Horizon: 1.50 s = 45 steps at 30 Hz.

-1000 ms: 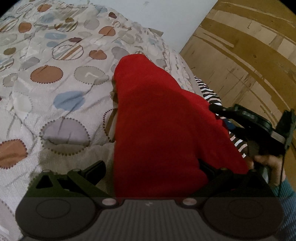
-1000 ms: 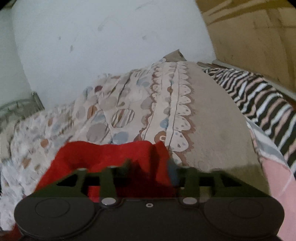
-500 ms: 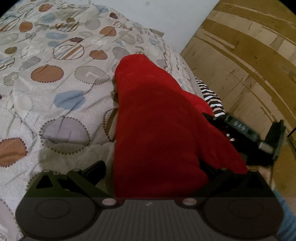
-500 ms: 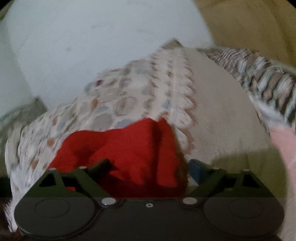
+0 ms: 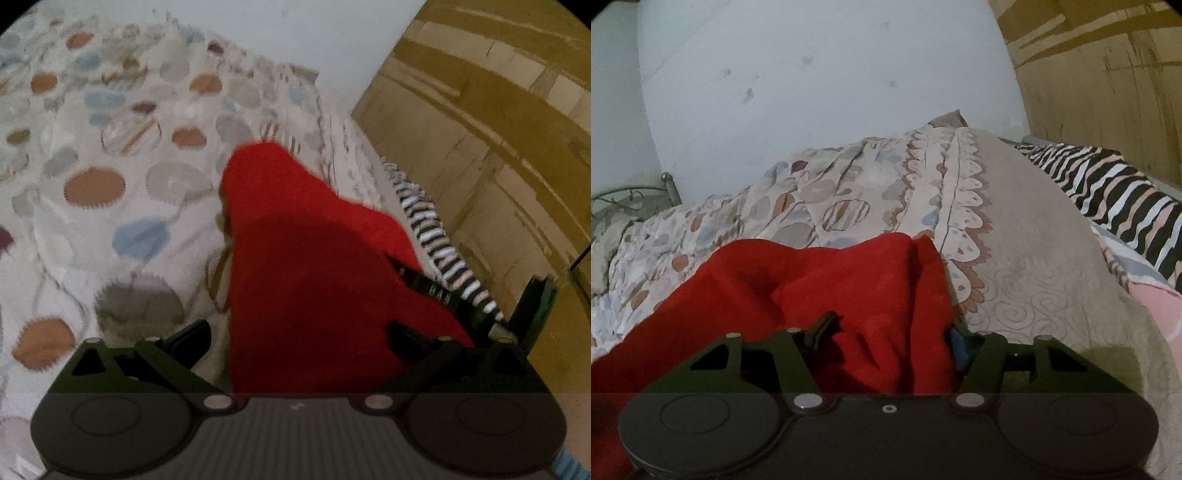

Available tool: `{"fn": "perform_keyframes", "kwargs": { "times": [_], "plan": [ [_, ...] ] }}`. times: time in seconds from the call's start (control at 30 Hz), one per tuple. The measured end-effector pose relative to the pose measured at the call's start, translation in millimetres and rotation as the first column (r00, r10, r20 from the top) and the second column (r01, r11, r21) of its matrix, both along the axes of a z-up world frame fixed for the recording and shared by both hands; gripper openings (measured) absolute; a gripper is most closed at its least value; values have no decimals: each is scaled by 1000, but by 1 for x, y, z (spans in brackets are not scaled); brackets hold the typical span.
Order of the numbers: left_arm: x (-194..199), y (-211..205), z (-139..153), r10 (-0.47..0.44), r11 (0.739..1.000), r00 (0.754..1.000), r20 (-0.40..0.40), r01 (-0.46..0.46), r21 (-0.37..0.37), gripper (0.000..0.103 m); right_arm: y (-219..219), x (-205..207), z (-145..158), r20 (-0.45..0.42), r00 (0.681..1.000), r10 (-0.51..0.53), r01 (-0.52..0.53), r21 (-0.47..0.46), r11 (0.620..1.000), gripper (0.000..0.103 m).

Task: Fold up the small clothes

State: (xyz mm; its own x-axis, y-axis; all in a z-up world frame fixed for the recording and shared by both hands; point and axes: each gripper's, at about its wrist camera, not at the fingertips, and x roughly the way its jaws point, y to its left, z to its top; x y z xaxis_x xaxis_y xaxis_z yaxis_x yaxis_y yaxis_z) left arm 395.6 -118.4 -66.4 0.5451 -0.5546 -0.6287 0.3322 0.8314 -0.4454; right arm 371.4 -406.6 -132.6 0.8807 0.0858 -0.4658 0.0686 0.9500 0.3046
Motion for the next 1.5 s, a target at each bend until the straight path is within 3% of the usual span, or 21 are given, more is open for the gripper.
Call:
{"fn": "perform_keyframes", "kwargs": {
  "times": [0.1,0.17,0.33,0.43,1.5],
  "plan": [
    [2,10,2,72,995,997,24,-70,-70,102,0,1,-1,2,1000,-1,0,12,1000,62],
    [14,12,-3,86,993,996,-10,-87,-85,102,-3,0,-3,4,1000,0,-1,36,999,62],
    [46,5,-27,-7,994,991,-131,-8,-109,103,-9,1,-7,1,1000,-1,1,79,997,64],
    [52,8,-40,-10,988,982,-190,-20,-155,103,-11,1,-8,1,1000,-2,2,90,996,64],
    [53,8,-46,-48,985,983,-179,16,-174,103,-16,-2,-12,10,1000,-5,3,143,990,66]
  ]
}}
